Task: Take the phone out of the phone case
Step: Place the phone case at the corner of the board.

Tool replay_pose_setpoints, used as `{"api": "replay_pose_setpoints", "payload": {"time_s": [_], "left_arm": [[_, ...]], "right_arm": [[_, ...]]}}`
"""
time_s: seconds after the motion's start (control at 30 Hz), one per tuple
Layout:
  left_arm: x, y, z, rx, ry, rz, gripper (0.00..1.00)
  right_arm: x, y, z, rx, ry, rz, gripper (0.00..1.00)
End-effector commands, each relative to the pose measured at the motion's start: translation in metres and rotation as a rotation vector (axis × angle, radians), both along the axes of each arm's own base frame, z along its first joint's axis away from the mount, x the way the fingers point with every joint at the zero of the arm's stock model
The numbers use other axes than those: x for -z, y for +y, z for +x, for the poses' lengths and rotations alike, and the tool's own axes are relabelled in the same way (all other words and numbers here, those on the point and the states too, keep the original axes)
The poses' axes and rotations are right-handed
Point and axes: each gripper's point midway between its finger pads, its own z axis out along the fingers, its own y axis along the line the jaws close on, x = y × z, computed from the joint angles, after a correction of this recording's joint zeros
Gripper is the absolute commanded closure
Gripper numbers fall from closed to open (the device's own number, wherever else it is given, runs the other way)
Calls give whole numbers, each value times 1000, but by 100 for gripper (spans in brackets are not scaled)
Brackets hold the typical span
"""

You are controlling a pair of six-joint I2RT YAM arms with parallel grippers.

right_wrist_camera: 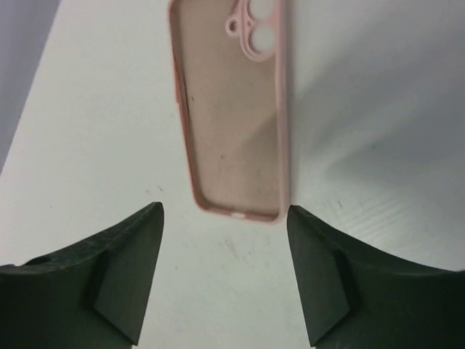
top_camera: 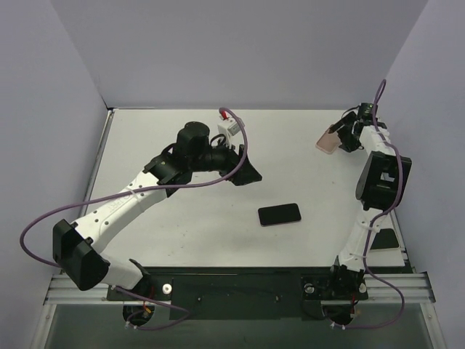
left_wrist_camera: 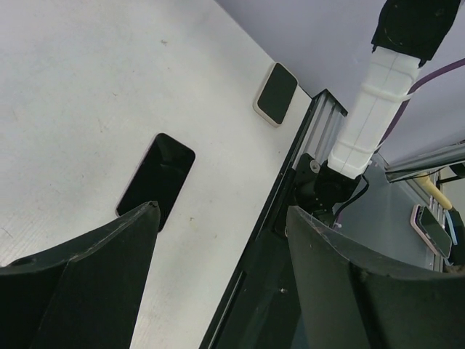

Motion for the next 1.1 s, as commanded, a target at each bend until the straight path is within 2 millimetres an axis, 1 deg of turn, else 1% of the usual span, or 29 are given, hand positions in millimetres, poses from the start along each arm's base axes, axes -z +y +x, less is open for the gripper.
{"api": "replay_pose_setpoints", "payload": {"time_s": [0.0,0.03,0.07,0.1,0.13,0.17,0.2,0.23,0.27,0.3,0.33,0.37,0.4,0.43,0.47,0.5,0.53,0.57,0.6,0.63,0.67,0.7,0.73,0.8,0.9,0.93,0.97,1.07], "left_arm": [[-19,1,5,11,-80,-25,19],[-21,0,3,22,-86,-35,19],[-25,-1,2,35,-89,-48,19],[-26,0,1,39,-82,-55,19],[-30,0,0,49,-81,-65,20],[-36,3,-1,50,-90,-78,19],[-38,4,-4,56,-94,-81,19],[-42,8,-6,56,-110,-88,19],[-37,10,-5,41,-113,-80,19],[-40,14,-7,30,-133,-81,20],[-32,16,-7,25,-125,-70,19],[-33,19,-9,14,-149,-68,19],[-24,22,-9,5,-144,-54,19],[-20,25,-8,-12,-146,-42,19],[-18,27,-9,-17,-147,-35,19],[-20,30,-9,-35,-170,-28,19],[-19,31,-10,-44,-175,-20,20],[-21,31,-12,-50,-191,-19,19],[-24,31,-12,-53,-204,-29,19],[-21,32,-13,-55,-204,-30,19],[-22,32,-14,-56,-212,-39,19],[-23,34,-12,-67,-219,-39,19],[-23,35,-12,-69,-229,-35,19],[-24,37,-10,-85,-244,-29,19],[-19,36,-7,-89,-243,-27,19],[-18,36,-7,-89,-244,-22,19],[-18,36,-7,-87,-249,-18,19],[-14,35,-4,-90,-247,-4,19]], "right_arm": [[-26,18,-58,-21,97,-14,32],[-52,19,-73,-21,70,-42,30],[-42,20,-100,-15,130,-48,30],[-41,13,-136,32,182,-80,30],[-43,9,-151,80,200,-87,29],[-43,-1,-189,150,261,-136,29],[-55,-5,-205,212,248,-146,26],[-45,-15,-243,277,354,-197,18],[-59,-20,-260,328,331,-210,18],[-46,-25,-291,374,411,-224,17],[-57,-28,-306,432,371,-223,17],[-49,-35,-334,527,424,-234,10],[-55,-37,-350,576,400,-247,10],[-43,-42,-375,655,446,-236,10],[-42,-43,-386,697,446,-224,9],[-28,-41,-403,741,486,-165,9],[-25,-41,-407,759,487,-143,9],[-15,-44,-418,790,511,-123,9],[-11,-49,-420,805,515,-131,8],[-5,-53,-428,821,540,-138,8],[-2,-61,-428,839,541,-155,8],[6,-64,-436,843,568,-153,8],[16,-68,-434,843,564,-128,8],[28,-70,-439,827,609,-103,8],[43,-69,-429,741,625,-63,7],[43,-71,-422,727,605,-54,7],[45,-71,-421,719,609,-52,7],[46,-77,-403,682,539,-44,7]]}}
